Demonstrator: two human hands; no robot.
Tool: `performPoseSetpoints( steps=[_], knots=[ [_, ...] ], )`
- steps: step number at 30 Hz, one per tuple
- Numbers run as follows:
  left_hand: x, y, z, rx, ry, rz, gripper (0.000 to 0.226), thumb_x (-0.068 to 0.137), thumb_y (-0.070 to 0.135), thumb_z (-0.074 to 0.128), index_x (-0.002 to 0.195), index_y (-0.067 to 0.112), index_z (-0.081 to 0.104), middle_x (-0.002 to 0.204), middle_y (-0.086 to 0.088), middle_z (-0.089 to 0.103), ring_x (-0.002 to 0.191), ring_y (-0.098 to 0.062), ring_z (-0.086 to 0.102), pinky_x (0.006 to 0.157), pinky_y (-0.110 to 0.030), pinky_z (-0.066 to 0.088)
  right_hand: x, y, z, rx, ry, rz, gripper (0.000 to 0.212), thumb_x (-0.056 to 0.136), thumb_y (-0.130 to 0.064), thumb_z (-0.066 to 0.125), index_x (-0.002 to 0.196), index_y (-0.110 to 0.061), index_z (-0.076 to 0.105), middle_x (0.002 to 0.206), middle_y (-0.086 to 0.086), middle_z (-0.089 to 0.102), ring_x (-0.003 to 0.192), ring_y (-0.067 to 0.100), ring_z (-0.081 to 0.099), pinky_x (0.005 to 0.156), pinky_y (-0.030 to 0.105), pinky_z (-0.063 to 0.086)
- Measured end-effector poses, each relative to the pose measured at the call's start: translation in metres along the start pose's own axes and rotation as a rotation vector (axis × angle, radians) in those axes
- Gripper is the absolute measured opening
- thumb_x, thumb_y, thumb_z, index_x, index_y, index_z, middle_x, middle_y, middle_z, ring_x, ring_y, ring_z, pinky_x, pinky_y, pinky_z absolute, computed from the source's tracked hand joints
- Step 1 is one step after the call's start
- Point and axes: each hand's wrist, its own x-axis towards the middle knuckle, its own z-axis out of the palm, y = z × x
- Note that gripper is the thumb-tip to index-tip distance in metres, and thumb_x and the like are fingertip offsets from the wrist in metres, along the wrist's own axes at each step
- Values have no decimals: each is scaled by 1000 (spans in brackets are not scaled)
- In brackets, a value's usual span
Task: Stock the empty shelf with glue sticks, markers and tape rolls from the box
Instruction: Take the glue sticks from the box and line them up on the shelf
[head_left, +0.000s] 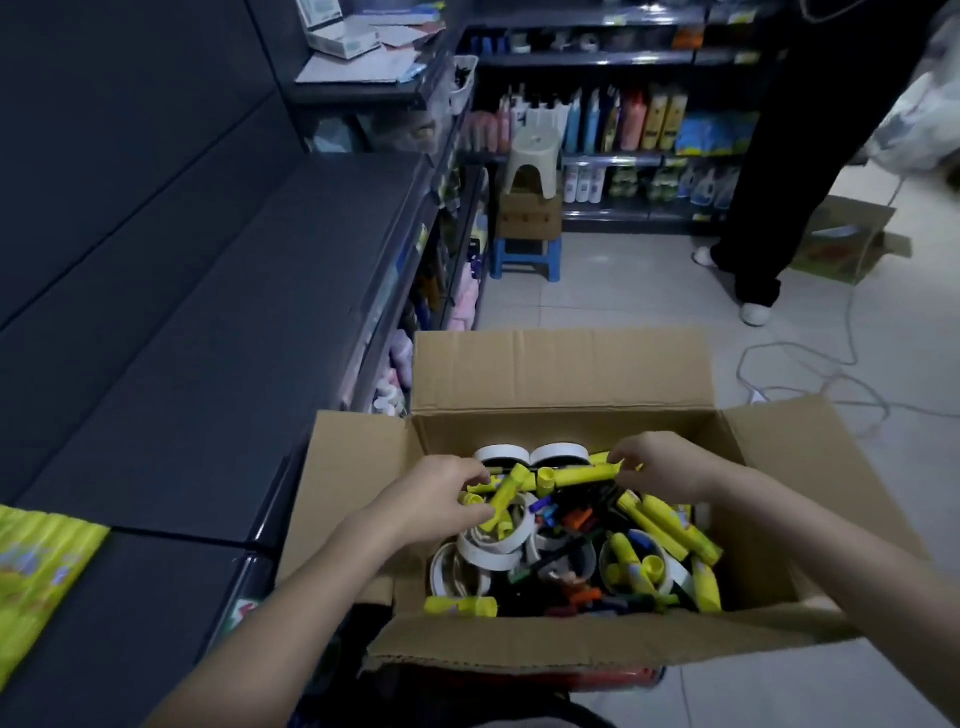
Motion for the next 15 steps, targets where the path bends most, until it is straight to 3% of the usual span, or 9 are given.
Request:
performPoseSetpoints(
  steps=[5, 9, 11, 15],
  knots=[
    [40, -7, 28, 98, -134, -71, 55, 86, 42, 62, 133, 16, 51, 129, -5, 57, 119, -22, 51, 97, -32, 40, 27, 34, 17, -185, -35, 16, 41, 86, -27, 56, 124, -12, 54, 120, 12, 57, 115, 31, 53, 91, 36, 46],
    [61, -13, 43, 172, -191, -127, 64, 89, 38, 59, 142, 10, 37, 137, -12, 46, 128, -28, 42, 101, -34, 39, 46, 48, 35, -232, -122, 23, 61, 81, -37, 60, 134, -12, 41, 130, 14, 47, 123, 36, 43, 99, 44, 44],
    [69, -13, 49, 213, -213, -139, 67, 91, 35, 57, 145, 8, 29, 143, -13, 39, 132, -29, 37, 104, -35, 36, 49, 47, 40, -278, -144, 47, 66, 84, -39, 59, 139, -11, 35, 135, 14, 41, 125, 37, 38, 98, 44, 43],
    [84, -11, 59, 272, -231, -164, 62, 92, 34, 56, 142, 6, 32, 144, -15, 32, 127, -33, 42, 101, -42, 40, 56, 44, 49, -373, -64, 68, 57, 86, -35, 60, 133, -11, 39, 130, 13, 41, 118, 36, 38, 90, 42, 43]
  ],
)
